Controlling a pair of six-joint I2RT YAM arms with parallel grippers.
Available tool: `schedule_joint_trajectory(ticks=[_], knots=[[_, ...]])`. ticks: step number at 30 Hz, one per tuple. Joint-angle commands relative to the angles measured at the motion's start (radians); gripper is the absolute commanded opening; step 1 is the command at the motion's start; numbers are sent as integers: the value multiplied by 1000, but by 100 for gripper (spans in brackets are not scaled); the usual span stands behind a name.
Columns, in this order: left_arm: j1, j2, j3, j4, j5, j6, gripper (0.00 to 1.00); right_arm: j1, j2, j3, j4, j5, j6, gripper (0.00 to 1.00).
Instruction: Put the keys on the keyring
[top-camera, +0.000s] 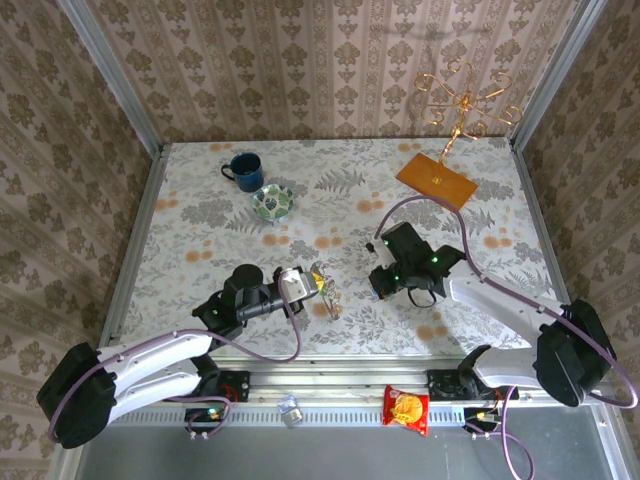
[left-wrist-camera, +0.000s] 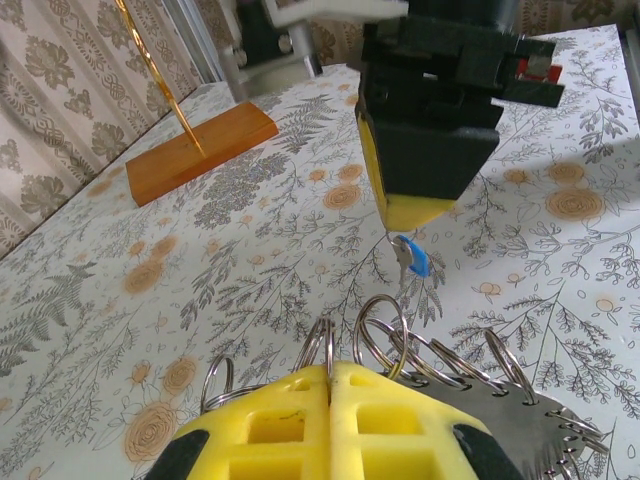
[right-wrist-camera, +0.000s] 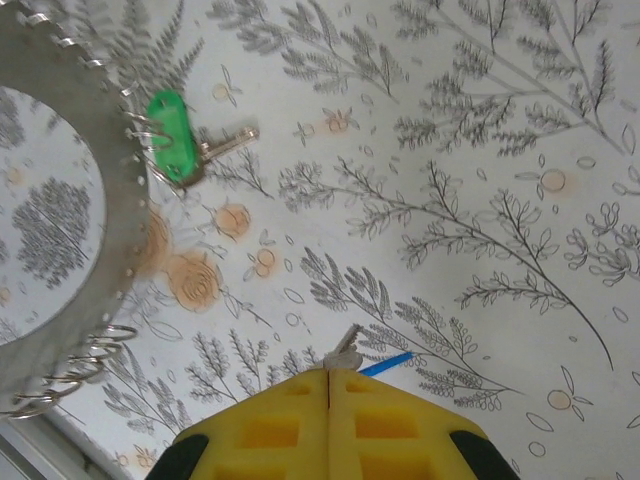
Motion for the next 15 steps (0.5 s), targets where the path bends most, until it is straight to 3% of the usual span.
schedule_joint_trajectory(ticks=[1, 7, 15], knots=[[1, 1, 26, 10, 6, -21, 0, 19, 67, 65, -114, 37, -29, 0], [1, 2, 24, 8, 4, -17, 0, 60, 200, 130, -183, 64, -15, 0], [1, -1, 25, 3, 0, -16, 0, 63, 326, 148, -70, -19, 28, 0]])
